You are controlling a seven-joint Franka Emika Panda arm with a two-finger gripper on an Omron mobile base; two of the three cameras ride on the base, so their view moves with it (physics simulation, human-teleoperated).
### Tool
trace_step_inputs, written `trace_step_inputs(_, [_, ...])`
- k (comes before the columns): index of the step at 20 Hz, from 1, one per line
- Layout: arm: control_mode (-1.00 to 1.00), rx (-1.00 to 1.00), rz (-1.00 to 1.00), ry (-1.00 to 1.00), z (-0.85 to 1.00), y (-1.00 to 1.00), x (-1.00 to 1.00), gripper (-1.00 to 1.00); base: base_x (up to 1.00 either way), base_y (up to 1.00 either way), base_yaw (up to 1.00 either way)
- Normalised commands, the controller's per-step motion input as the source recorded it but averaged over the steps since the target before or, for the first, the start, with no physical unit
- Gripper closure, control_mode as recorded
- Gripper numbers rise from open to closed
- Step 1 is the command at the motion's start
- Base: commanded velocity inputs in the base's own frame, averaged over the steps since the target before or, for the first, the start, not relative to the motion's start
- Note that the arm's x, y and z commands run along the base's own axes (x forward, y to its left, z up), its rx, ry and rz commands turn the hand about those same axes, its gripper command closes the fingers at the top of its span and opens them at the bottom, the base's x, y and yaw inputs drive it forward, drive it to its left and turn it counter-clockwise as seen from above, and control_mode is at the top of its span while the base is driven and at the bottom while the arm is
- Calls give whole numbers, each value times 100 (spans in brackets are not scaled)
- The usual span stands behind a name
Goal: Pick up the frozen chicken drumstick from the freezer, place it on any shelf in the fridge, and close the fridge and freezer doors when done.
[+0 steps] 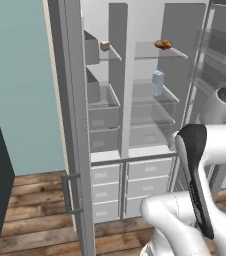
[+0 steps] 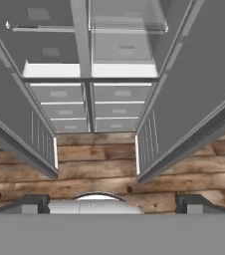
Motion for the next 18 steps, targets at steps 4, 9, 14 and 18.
trace_step_inputs(4, [-100, -1, 2, -28, 1, 87, -88, -100, 0, 0, 0])
trace_step_inputs(9, [-100, 0, 0, -30, 0, 100, -28, -100, 0, 0, 0])
trace_step_inputs(14, [-100, 0, 0, -30, 0, 100, -1, -100, 0, 0, 0])
trace_step_inputs(18, [-100, 0, 0, -32, -1, 100, 0, -100, 0, 0, 0])
